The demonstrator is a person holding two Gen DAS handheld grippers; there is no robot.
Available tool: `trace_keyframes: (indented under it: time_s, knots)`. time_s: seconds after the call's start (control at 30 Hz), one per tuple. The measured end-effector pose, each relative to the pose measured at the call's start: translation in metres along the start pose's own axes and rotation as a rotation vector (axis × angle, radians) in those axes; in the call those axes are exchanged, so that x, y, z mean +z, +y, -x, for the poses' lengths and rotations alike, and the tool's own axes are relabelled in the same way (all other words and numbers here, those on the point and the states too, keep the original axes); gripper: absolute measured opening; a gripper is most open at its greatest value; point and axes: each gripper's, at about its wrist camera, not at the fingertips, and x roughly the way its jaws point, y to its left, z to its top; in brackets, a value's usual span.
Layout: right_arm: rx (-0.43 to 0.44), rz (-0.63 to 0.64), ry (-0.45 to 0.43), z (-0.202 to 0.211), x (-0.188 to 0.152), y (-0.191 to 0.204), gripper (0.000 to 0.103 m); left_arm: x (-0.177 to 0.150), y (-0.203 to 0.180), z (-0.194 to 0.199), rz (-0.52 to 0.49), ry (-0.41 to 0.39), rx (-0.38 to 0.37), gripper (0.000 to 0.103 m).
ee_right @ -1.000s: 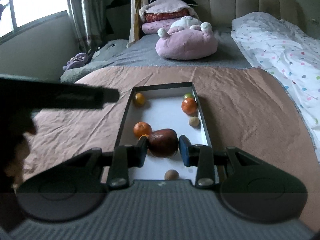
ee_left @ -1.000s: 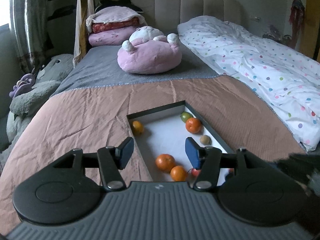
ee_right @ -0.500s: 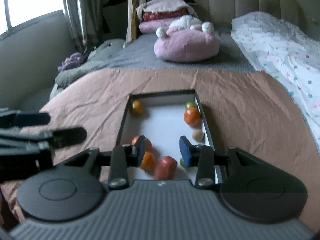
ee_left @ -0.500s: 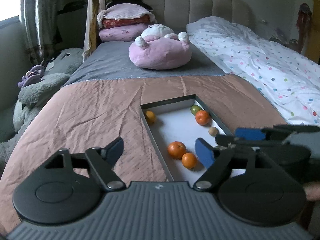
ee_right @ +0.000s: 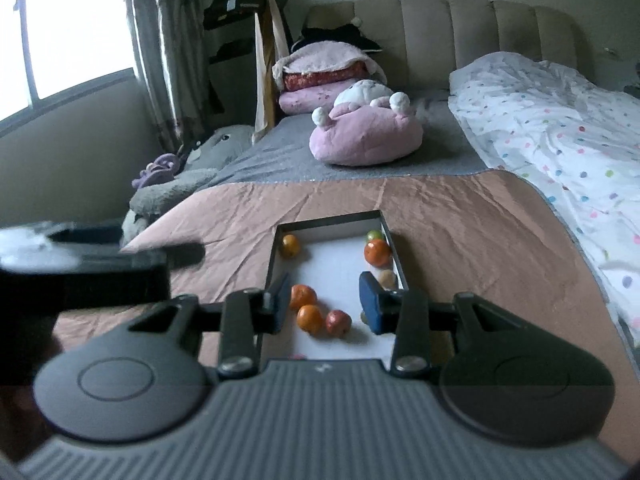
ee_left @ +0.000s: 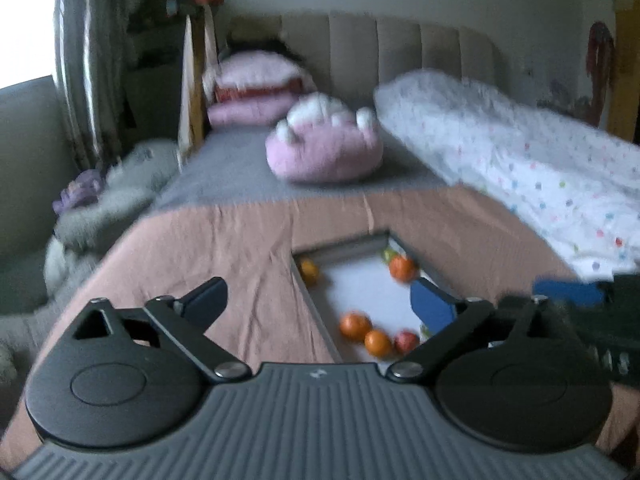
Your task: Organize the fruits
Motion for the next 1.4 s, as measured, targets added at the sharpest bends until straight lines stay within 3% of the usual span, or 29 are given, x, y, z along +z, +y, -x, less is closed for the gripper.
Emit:
trace_keyframes:
  time_s: [0.13, 0.23, 0.43, 0.87, 1.4]
  knots:
    - [-0.012, 0.006, -0.027, 0.026, -0.001, 0.001, 0.04, 0.014, -0.011, 0.03, -0.012, -0.124, 0.081, 0.103]
    - [-0.018, 0.011, -0.051, 0.044, 0.0, 0.001, 0.04, 0.023, -0.021, 0.045, -0.018, -0.136, 0.116, 0.103]
    - [-0.022, 0.057, -0.028, 0.077, -0.007, 0.005, 0.04, 0.022, -0.031, 0.067, 0.003, -0.056, 0.054, 0.103]
    - [-0.026, 0.037, 0.154, 0.113, -0.071, -0.004, 0.04, -0.038, -0.066, 0.101, 0.002, 0.055, -0.064, 0.103]
    - [-0.009, 0.046, 0.195, 0.114, -0.084, -0.002, 0.04, -0.069, -0.07, 0.103, 0.015, 0.132, -0.059, 0.103]
